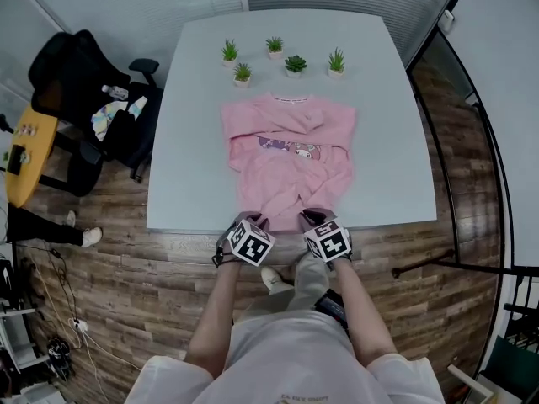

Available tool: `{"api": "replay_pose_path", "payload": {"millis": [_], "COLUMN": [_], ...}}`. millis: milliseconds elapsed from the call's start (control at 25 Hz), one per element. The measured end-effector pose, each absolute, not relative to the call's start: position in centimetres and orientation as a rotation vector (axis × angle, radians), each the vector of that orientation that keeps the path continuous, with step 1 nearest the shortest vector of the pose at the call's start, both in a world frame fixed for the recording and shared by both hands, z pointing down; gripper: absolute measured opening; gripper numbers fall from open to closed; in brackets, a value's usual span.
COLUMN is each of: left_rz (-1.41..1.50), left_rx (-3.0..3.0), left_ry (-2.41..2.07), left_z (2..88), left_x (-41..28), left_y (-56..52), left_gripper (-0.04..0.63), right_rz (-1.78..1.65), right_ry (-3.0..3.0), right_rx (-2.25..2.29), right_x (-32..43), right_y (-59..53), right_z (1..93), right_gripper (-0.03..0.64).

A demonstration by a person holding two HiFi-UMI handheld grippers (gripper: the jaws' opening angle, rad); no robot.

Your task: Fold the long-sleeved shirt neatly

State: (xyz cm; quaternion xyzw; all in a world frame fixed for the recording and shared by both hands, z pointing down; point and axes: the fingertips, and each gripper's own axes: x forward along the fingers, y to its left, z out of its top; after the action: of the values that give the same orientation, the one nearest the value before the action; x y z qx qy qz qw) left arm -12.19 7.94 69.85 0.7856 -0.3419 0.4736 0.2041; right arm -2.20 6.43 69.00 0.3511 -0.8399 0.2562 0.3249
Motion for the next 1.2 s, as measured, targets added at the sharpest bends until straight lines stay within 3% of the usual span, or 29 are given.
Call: {"api": "replay_pose_path", "payload": {"millis": [200, 720, 1200], "left_rz": [1.284, 1.007, 0.888], "left_rx": [2.148, 2.097, 2.083], "left_ry": [-0.937, -1.152, -1.18], "left_z": [69.4, 64.3, 63.8], "left_x": [-12.2, -17.4, -18.1], "left_y": [8.2, 7.8, 9.9], "left_gripper": [0.026, 0.023, 0.023], "right_rz": [0.63, 0.623, 0.903], "right_ry": [-2.196, -2.242, -2.156], "right_rx": [0.935, 1.257, 1.478], "right_x": [-1.7, 5.0, 10.9], "right_y": [6.9, 7.1, 11.3], "right_z": [68.5, 62.1, 64.8], "right_gripper": [0.038, 0.023, 0.023]}}
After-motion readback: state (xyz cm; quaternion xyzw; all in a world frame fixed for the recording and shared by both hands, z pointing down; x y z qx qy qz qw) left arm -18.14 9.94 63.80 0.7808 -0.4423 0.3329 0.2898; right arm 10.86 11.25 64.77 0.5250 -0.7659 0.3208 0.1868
